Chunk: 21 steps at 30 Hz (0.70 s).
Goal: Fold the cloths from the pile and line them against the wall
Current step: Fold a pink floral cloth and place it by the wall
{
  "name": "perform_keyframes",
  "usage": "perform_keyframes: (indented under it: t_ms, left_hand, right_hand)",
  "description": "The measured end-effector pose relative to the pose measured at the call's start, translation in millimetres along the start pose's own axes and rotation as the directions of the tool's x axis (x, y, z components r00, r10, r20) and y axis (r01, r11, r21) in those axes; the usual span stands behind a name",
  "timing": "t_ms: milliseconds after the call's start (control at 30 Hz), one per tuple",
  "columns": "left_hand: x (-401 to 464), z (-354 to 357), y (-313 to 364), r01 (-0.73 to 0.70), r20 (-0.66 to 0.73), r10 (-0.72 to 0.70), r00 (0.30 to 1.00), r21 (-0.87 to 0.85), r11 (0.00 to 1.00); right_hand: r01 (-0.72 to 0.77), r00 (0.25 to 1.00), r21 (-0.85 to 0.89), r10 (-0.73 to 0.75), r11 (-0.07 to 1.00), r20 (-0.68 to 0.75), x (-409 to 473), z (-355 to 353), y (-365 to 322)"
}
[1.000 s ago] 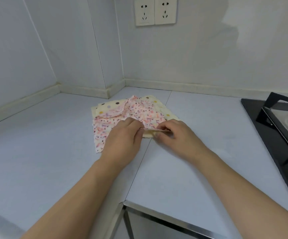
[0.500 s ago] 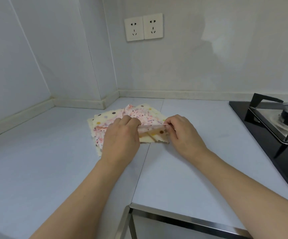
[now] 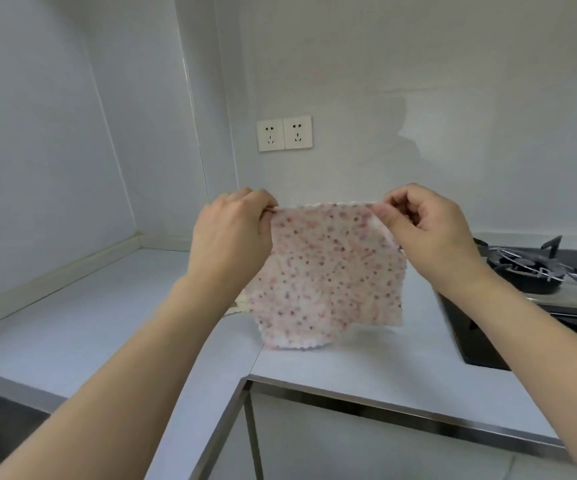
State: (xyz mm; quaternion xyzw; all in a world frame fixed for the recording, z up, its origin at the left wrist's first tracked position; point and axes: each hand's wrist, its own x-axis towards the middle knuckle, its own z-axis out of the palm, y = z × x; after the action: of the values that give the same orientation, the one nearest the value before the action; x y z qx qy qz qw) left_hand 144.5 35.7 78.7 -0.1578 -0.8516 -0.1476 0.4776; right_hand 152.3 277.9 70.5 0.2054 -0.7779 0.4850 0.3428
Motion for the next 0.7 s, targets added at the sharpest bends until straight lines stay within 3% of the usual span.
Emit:
perform_keyframes:
  t_ms: [200,367,500,700]
  left_hand:
    - [7,-11,26,-0.042,-0.002,0.042,0.999,0.011,0.999]
    - [-14,34,6,-0.105,0.117,0.092,0.989,0.113,0.988]
    - [-35,78,-16,-0.06,0.299,0.001,0.954,0.19,0.98]
    - [-34,93,-31,-0.073,0.204,0.039,0.978,0.165,0.984]
  right_hand:
    - [0.0,0.997,-0.108,0.008,0.994,0.078,0,-49,-10]
    - [-0.092,0.991,-0.316,0.119,0.944,0.067,-8,-31,38]
    - [-0.194,0.973,-0.411,0.23,0.891,0.038,-13,-1,80]
    - [-0.124,0.989,-0.393,0.147,0.911,0.03,-11,9,92]
